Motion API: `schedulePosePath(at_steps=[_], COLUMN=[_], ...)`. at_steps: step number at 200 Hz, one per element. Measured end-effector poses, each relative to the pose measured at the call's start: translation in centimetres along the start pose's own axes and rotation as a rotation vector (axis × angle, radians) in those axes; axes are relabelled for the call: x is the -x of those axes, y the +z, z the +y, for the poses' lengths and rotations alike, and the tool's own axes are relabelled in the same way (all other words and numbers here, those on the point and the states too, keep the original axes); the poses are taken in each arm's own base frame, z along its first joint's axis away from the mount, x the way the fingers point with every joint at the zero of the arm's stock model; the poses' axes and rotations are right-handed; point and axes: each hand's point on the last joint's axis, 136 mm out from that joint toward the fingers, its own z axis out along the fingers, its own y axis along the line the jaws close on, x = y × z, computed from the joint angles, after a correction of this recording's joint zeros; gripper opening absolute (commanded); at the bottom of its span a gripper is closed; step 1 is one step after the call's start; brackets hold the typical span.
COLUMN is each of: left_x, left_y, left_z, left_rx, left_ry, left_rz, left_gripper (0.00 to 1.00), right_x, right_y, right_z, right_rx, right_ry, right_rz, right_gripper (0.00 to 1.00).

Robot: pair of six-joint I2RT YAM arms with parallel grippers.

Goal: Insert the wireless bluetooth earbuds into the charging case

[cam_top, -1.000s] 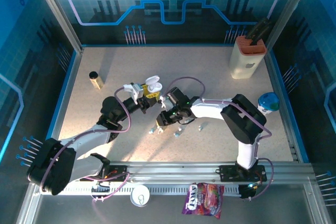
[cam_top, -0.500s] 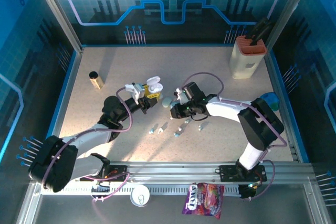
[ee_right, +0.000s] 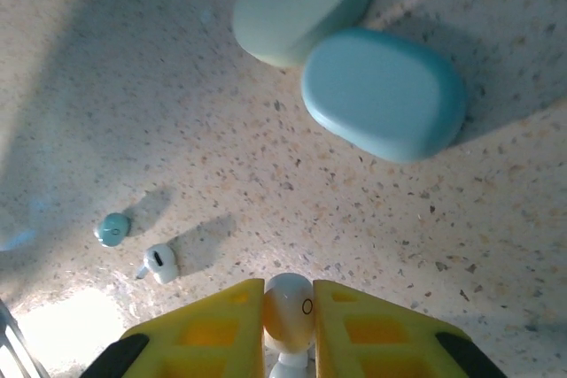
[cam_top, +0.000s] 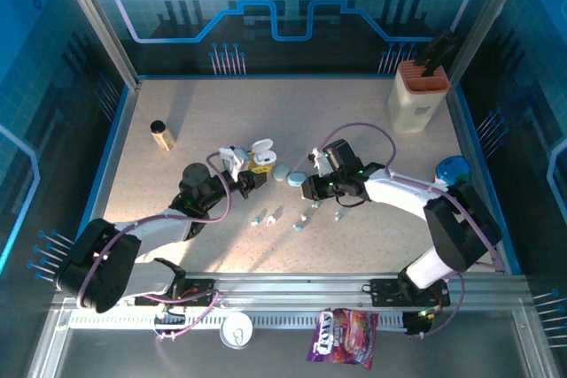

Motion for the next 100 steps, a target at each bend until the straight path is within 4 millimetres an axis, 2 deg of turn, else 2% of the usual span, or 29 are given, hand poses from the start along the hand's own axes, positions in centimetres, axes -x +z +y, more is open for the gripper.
schedulePosePath(at_steps=[29,100], left_x=[-1.3,-3.9], left_y=[0.2,0.7], left_z=[-0.2,-1.1], left_rx=[-0.020,-0.090], left_ry=[-0.007,-0.048], left_rz=[0.038,0.104], left_gripper=[0.31,0.30], right_x=[1.3,6.5], right_y=[-1.9,-6.0], right_z=[0.9,4.6], right_rx=[-0.003,0.025], right_ry=[-0.051,-0.181], right_rz=[-0.043,-0.160], right_gripper=[0.18,0.18])
